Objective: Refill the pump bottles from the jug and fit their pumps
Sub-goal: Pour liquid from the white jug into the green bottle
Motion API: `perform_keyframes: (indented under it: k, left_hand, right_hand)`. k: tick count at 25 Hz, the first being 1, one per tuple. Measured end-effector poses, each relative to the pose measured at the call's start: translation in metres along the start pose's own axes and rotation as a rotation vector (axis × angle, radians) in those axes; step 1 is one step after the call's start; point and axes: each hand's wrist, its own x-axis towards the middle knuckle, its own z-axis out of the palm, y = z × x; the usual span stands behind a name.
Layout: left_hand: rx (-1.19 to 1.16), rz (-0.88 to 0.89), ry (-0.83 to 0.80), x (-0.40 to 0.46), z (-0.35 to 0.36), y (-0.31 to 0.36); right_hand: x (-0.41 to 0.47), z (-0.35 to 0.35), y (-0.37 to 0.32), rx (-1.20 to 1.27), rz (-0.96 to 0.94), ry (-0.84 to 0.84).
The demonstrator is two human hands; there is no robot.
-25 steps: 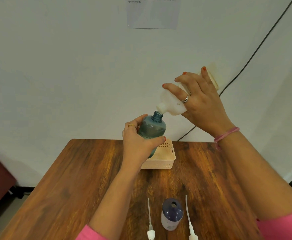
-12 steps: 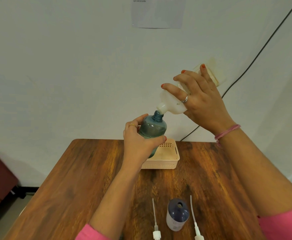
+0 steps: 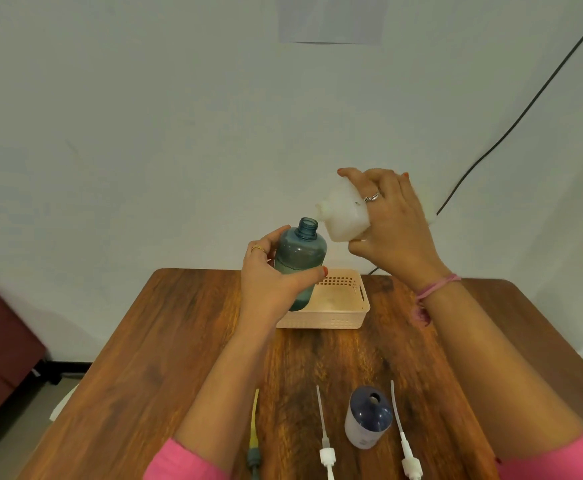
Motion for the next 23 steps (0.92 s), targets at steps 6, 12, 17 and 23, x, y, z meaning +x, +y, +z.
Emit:
perform_keyframes:
  k: [6, 12, 17, 23]
  left_hand:
    - [0.066, -0.015, -0.020, -0.006, -0.020, -0.026]
    - [0.171, -0.074, -0.084, -0.026, -0.035, -0.069]
    - [0.227, -0.187, -0.157, -0.050, -0.034, -0.110]
    - [0.310, -0.229, -0.207, -0.075, -0.024, -0.161]
  right_hand:
    - [-0.019, 0.019, -0.007, 0.485, 0.363, -0.122]
    - [-0.050, 0.044, -0.001, 0.716, 0.567, -0.062]
    - [-0.074, 0.054, 0.004, 0.759, 0.640, -0.032]
    - [-0.101, 0.057, 0.007, 0.719, 0.676, -0.036]
